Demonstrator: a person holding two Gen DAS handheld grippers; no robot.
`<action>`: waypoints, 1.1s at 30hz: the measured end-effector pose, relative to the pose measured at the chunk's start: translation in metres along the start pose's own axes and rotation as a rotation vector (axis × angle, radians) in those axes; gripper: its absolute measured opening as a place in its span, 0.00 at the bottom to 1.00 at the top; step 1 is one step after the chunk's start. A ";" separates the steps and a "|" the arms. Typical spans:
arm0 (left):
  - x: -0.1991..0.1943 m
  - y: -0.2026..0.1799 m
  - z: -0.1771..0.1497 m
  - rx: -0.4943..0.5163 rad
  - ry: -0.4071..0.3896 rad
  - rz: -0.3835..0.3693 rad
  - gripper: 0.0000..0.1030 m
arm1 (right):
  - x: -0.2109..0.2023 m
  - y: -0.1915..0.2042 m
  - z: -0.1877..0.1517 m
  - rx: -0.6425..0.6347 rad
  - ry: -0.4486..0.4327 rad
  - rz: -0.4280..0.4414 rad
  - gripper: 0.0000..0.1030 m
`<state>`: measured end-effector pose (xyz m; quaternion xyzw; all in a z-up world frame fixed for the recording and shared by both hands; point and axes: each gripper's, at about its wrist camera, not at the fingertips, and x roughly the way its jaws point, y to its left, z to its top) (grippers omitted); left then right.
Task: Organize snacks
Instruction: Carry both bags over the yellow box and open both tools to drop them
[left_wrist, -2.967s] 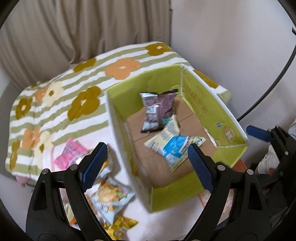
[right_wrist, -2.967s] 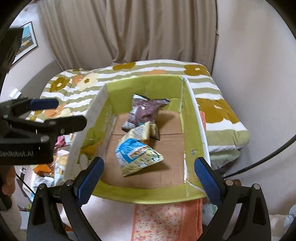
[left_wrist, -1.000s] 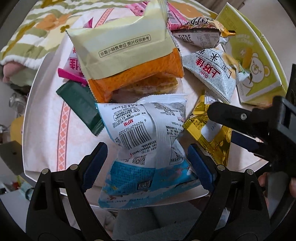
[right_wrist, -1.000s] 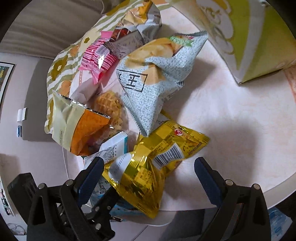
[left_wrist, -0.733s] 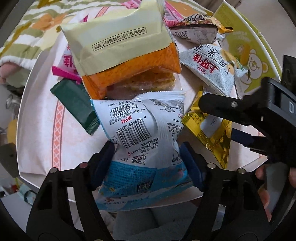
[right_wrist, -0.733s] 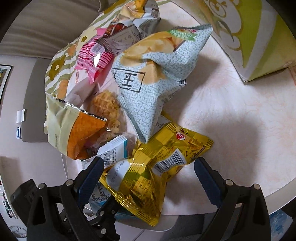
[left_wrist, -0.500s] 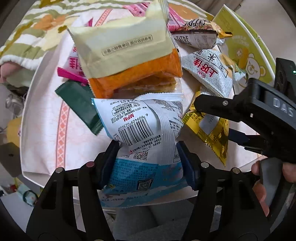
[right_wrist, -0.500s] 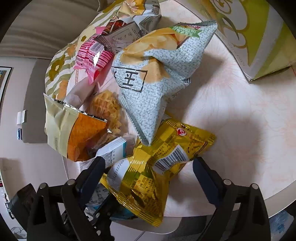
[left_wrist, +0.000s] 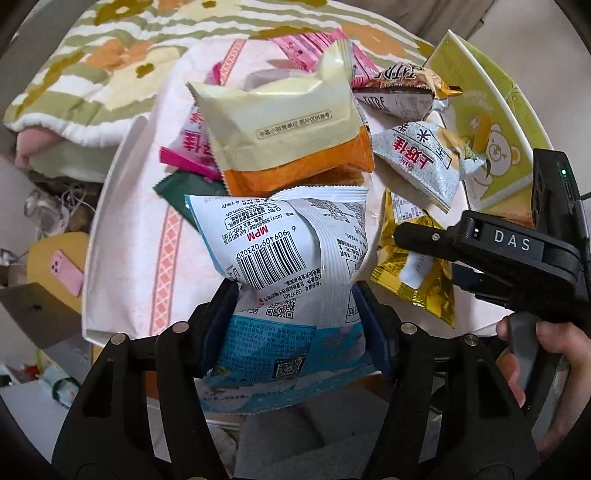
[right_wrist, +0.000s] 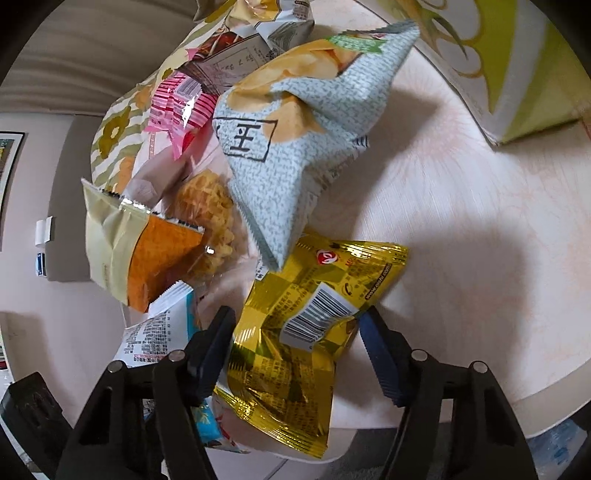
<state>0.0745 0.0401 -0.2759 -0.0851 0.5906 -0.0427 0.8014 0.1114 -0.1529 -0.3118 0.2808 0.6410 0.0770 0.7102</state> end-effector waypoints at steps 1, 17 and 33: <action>-0.004 0.001 -0.002 0.001 -0.005 0.001 0.58 | -0.004 -0.003 -0.003 -0.002 -0.004 0.006 0.62; -0.075 -0.003 -0.009 0.033 -0.153 -0.034 0.58 | -0.082 0.025 -0.040 -0.056 -0.159 0.130 0.60; -0.129 -0.078 0.065 0.160 -0.318 -0.121 0.58 | -0.212 0.001 0.003 -0.094 -0.445 0.147 0.60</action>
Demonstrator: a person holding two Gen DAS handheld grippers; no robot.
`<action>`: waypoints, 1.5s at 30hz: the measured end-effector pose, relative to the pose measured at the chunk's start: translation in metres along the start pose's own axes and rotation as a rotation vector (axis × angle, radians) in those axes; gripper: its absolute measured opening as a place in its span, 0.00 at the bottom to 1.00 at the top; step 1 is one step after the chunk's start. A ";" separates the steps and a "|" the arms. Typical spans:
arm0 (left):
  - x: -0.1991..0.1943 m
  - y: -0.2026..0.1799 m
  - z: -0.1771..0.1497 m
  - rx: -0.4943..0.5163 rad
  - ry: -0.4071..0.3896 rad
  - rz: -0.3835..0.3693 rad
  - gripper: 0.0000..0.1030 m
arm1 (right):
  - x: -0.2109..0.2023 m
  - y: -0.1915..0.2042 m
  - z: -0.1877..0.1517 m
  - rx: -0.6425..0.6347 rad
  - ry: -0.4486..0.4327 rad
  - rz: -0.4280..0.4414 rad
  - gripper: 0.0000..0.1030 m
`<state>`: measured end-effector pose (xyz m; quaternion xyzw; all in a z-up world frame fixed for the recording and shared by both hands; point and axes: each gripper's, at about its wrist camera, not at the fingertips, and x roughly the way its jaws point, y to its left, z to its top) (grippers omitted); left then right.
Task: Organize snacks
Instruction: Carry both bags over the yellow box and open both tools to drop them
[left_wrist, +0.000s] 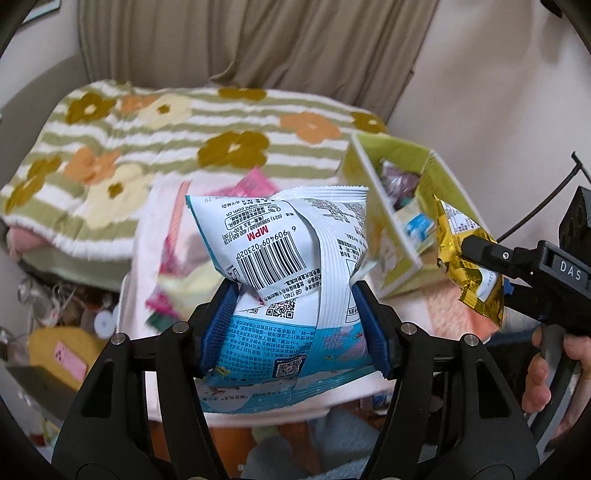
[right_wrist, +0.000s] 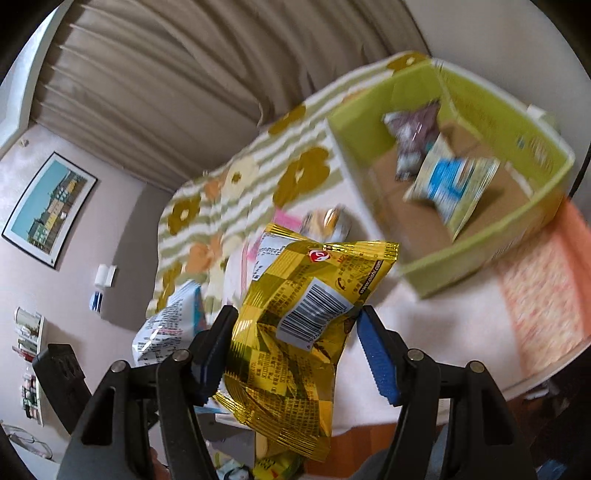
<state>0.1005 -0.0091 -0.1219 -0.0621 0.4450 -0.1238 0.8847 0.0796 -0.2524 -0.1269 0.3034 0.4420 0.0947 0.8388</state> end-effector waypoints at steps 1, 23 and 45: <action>0.002 -0.007 0.007 0.005 -0.010 -0.005 0.58 | -0.004 -0.006 0.010 -0.001 -0.012 -0.001 0.60; 0.159 -0.210 0.098 0.106 0.106 -0.041 0.59 | -0.031 -0.137 0.144 -0.078 -0.023 -0.052 0.60; 0.153 -0.199 0.091 0.231 0.072 0.094 0.99 | -0.003 -0.137 0.131 -0.288 0.002 -0.225 0.60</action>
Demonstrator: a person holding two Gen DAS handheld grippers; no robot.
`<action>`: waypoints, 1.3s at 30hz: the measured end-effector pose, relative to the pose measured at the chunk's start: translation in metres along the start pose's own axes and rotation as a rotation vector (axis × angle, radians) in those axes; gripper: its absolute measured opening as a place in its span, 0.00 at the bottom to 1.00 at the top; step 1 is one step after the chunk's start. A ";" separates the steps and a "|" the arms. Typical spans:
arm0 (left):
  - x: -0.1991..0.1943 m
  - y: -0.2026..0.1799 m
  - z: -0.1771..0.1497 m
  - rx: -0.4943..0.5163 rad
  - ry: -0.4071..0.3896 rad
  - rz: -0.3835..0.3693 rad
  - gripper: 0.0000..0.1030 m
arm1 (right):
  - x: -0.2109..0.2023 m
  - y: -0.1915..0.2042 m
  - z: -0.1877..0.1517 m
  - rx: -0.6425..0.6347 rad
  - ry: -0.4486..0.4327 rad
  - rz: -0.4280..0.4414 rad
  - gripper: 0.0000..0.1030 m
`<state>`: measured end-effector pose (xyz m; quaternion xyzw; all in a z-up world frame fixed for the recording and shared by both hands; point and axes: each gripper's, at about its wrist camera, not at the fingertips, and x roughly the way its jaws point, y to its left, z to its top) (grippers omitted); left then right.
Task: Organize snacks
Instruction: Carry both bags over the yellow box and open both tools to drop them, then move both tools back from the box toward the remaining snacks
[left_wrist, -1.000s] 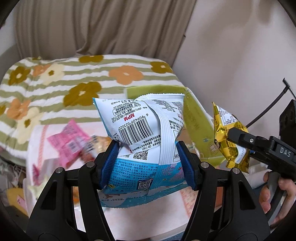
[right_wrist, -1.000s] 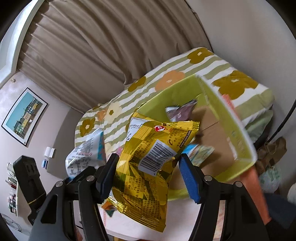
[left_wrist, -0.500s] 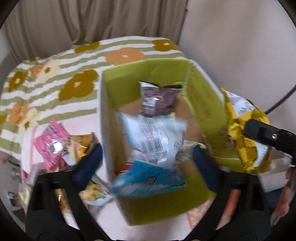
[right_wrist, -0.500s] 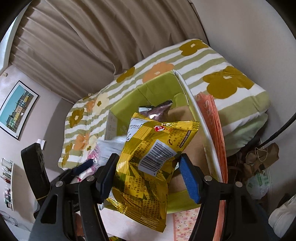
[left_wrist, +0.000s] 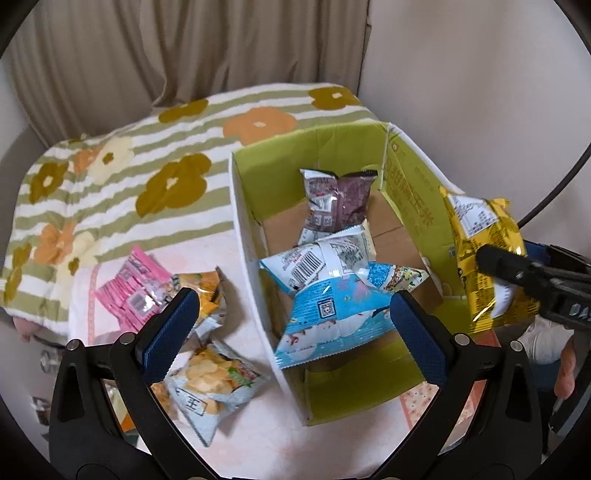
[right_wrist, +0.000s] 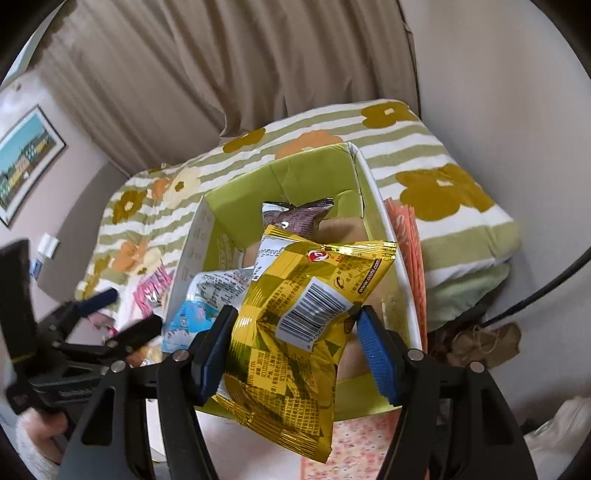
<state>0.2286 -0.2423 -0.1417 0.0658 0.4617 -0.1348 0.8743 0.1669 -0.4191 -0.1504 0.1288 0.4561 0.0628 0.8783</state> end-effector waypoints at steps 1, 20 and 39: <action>-0.001 0.001 0.000 -0.001 -0.007 -0.001 0.99 | 0.003 0.001 -0.001 -0.016 0.004 -0.009 0.60; -0.003 0.008 -0.009 -0.016 0.010 0.010 0.99 | 0.033 0.005 -0.013 -0.123 0.033 -0.086 0.96; -0.040 0.013 -0.038 -0.105 -0.010 0.050 0.99 | -0.003 0.022 -0.024 -0.218 0.013 -0.027 0.96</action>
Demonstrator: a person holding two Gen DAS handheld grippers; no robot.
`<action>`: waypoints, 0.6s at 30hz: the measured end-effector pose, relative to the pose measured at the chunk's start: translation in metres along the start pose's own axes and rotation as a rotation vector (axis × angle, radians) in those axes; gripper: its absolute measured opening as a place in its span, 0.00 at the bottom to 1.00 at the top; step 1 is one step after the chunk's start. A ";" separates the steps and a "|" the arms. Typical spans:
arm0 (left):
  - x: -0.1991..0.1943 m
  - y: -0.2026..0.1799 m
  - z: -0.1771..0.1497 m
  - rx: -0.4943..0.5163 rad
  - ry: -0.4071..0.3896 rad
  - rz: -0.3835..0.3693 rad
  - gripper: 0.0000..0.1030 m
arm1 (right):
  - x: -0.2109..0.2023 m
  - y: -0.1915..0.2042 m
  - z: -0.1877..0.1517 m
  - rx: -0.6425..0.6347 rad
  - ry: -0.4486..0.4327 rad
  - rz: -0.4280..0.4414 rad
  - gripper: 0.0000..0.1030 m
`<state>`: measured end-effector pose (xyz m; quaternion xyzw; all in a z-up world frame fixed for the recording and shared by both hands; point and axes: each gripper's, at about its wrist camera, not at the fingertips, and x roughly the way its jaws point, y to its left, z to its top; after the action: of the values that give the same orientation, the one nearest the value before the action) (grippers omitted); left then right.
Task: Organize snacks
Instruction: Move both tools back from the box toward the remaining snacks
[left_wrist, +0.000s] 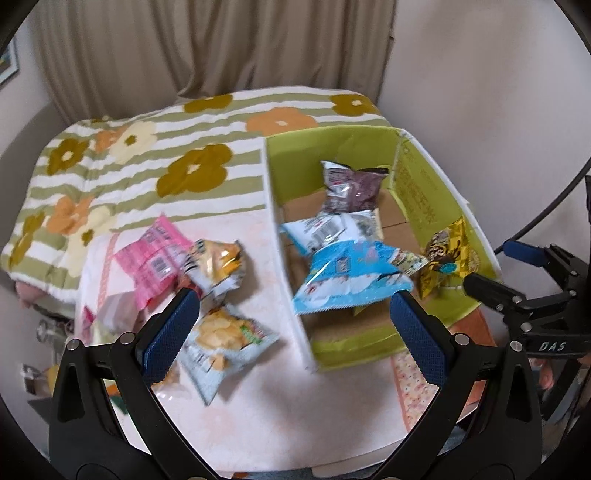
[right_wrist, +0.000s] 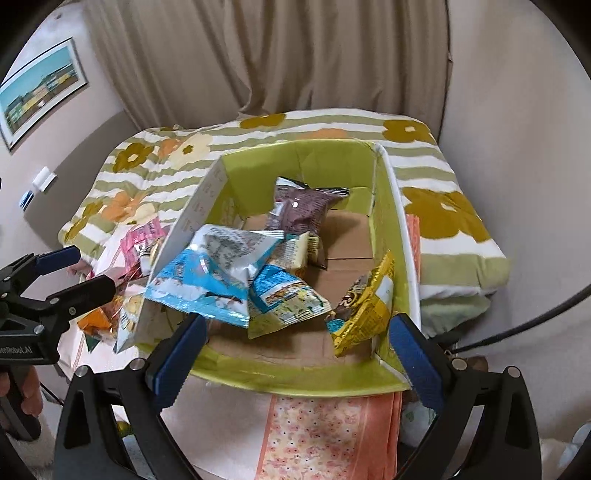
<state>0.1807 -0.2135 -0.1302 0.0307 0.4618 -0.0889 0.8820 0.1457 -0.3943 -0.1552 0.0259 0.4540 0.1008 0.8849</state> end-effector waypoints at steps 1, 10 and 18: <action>-0.003 0.003 -0.003 -0.006 -0.001 0.010 0.99 | -0.002 0.001 0.000 -0.007 -0.005 0.011 0.96; -0.028 0.052 -0.045 -0.070 0.018 0.070 0.99 | -0.020 0.033 0.004 -0.053 -0.069 0.105 0.96; -0.036 0.115 -0.080 -0.073 0.041 0.105 0.99 | -0.018 0.089 0.005 -0.119 -0.084 0.103 0.96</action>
<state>0.1169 -0.0853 -0.1493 0.0244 0.4803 -0.0250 0.8764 0.1257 -0.3102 -0.1261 0.0007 0.4079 0.1719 0.8967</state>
